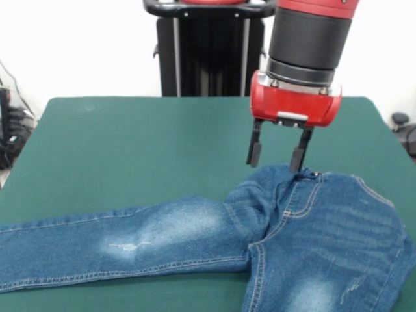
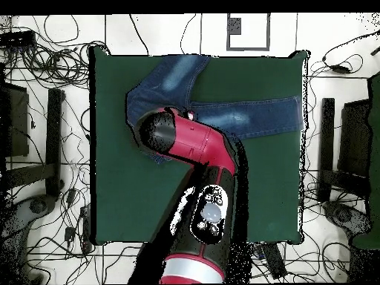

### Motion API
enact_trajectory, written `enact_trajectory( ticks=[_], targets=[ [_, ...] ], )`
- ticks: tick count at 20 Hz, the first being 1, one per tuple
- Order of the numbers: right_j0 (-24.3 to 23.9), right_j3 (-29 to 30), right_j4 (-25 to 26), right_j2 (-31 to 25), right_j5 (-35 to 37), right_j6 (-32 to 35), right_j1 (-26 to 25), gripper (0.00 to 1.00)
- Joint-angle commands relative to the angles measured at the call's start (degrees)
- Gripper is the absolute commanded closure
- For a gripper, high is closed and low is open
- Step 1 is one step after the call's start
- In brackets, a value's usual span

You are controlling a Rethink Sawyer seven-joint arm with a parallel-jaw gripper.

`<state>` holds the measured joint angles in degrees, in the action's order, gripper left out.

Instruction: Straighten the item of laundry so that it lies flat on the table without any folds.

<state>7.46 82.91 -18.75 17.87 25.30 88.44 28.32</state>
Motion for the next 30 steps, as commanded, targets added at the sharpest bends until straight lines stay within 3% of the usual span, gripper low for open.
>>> enact_trajectory(
  ticks=[1, 13, 21, 30],
  targets=[
    [0.69, 7.38, -3.09, -6.89, -2.48, 16.46, -3.9, 0.0],
    [6.69, 6.93, -11.59, 0.36, 5.03, 30.62, -4.52, 0.0],
    [7.07, 7.58, -11.34, 0.53, 4.3, 33.03, -3.8, 0.0],
    [4.68, 7.84, -8.95, -1.44, 4.03, 31.25, -3.2, 0.0]
  ],
)
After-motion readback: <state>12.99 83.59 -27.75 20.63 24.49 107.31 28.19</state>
